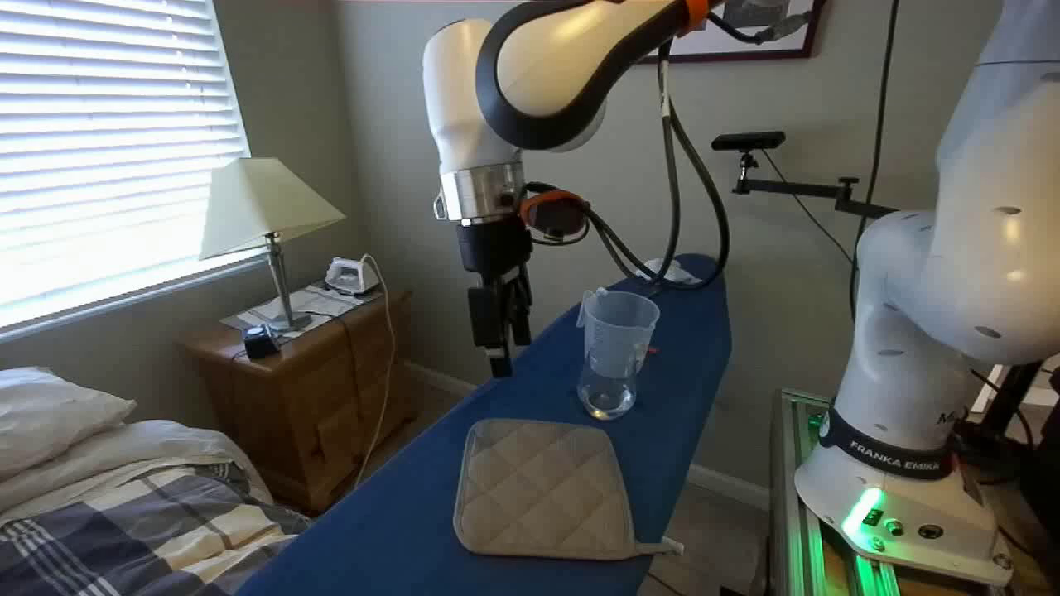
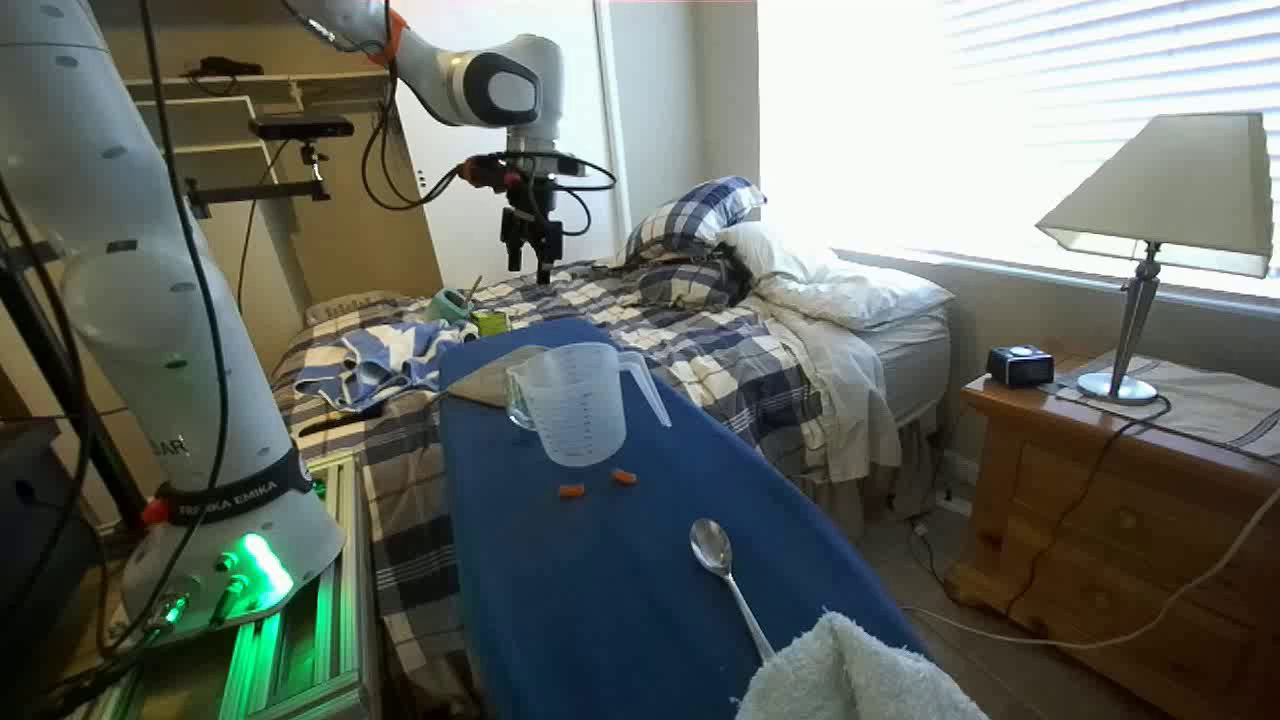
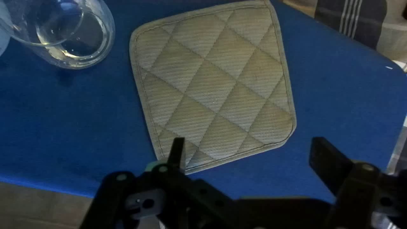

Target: Pick up one orange object from the table and put it on the silver spoon, pour the orange object into the clear measuring cup, put the silver spoon on the table

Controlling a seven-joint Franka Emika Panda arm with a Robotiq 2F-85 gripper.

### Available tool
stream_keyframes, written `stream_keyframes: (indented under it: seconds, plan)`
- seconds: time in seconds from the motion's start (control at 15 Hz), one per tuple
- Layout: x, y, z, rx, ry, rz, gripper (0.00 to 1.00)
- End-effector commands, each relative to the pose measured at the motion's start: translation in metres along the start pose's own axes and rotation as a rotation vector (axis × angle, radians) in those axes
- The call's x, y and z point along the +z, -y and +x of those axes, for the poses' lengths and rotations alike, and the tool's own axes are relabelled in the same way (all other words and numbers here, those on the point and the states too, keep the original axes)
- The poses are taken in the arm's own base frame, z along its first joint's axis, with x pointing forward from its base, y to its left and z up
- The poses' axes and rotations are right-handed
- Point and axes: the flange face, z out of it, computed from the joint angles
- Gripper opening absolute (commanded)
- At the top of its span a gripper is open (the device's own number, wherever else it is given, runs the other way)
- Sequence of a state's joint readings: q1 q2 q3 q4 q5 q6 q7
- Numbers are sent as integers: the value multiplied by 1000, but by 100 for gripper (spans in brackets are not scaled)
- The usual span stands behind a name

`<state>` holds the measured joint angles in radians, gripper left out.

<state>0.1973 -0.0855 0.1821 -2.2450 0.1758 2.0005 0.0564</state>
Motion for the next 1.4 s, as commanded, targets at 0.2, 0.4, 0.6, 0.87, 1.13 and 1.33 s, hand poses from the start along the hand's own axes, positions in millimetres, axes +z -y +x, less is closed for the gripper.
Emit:
stream_keyframes:
  seconds: [0.2,0.4,0.6,0.87,1.13,1.33]
  plan:
    - [0,0,0,0,1,0,100]
    - [-1,-10,3,42,2,-12,100]
    - [-20,-62,13,208,-76,-44,100]
    - [-58,-126,17,387,-183,-74,100]
    - [-88,-179,2,555,-253,-115,100]
    - [-97,-218,-20,677,-262,-123,100]
